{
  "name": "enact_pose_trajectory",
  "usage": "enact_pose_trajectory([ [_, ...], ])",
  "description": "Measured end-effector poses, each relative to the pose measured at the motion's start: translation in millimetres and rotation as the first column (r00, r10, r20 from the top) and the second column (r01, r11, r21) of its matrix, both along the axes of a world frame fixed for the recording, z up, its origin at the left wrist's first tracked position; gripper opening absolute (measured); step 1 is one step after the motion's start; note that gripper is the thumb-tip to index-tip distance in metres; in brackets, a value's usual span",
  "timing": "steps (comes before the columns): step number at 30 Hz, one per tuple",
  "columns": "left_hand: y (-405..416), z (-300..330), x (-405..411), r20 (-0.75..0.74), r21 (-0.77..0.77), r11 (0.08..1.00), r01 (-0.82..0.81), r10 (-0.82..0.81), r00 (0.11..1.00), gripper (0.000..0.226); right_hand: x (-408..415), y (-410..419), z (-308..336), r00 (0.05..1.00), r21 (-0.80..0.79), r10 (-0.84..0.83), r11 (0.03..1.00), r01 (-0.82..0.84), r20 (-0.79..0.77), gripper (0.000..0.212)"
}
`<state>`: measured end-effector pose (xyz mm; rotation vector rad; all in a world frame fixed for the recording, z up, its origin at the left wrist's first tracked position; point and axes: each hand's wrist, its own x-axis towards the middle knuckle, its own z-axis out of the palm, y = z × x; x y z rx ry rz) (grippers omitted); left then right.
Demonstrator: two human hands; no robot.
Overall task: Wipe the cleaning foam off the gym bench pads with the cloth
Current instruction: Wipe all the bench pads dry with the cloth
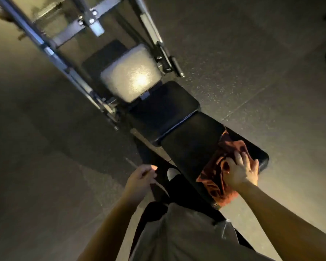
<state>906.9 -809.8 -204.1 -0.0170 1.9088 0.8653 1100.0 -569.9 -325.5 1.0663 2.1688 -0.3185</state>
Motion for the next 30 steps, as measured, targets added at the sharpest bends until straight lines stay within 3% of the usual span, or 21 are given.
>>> enact_pose_trajectory([
  [3, 33.3, -8.5, -24.2, 0.024, -0.029, 0.975, 0.22, -0.22, 0.975, 0.015, 11.1, -0.6, -7.9, 0.955, 0.048, -0.286, 0.956, 0.29, -0.071, 0.064],
  [8, 85.0, -50.1, -40.6, 0.071, -0.064, 0.855, 0.515, -0.511, 0.856, 0.02, 24.5, -30.4, -30.4, 0.819, 0.114, -0.503, 0.829, 0.548, -0.276, 0.066],
  [10, 99.9, -61.8, -41.6, 0.086, -0.048, 0.792, 0.609, -0.604, 0.792, 0.019, 20.6, -64.6, -34.5, 0.663, 0.095, -0.63, 0.692, 0.716, -0.405, 0.063],
  [12, 115.7, -66.6, -40.9, 0.082, -0.038, 0.728, 0.684, -0.68, 0.728, 0.015, 9.7, -98.9, -38.0, 0.439, 0.009, -0.741, 0.505, 0.863, -0.508, 0.062],
  [14, 128.0, -68.3, -42.8, 0.078, -0.016, 0.659, 0.752, -0.749, 0.658, 0.016, -3.3, -129.2, -39.0, 0.268, -0.042, -0.784, 0.35, 0.936, -0.561, 0.064],
  [18, 132.8, -70.4, -56.1, 0.098, -0.011, 0.523, 0.852, -0.848, 0.521, 0.015, -27.5, -188.0, -34.2, 0.114, -0.083, -0.842, 0.185, 0.979, -0.528, 0.07],
  [23, 133.2, -89.7, -67.0, 0.136, -0.039, 0.478, 0.877, -0.867, 0.479, 0.015, -26.4, -166.7, -37.7, 0.055, -0.047, -0.861, 0.091, 0.995, -0.505, 0.082],
  [30, 150.5, -138.6, -53.7, 0.09, -0.1, 0.522, 0.847, -0.843, 0.531, 0.03, -18.3, -78.5, -51.6, 0.039, 0.077, -0.848, -0.002, 0.997, -0.529, 0.078],
])
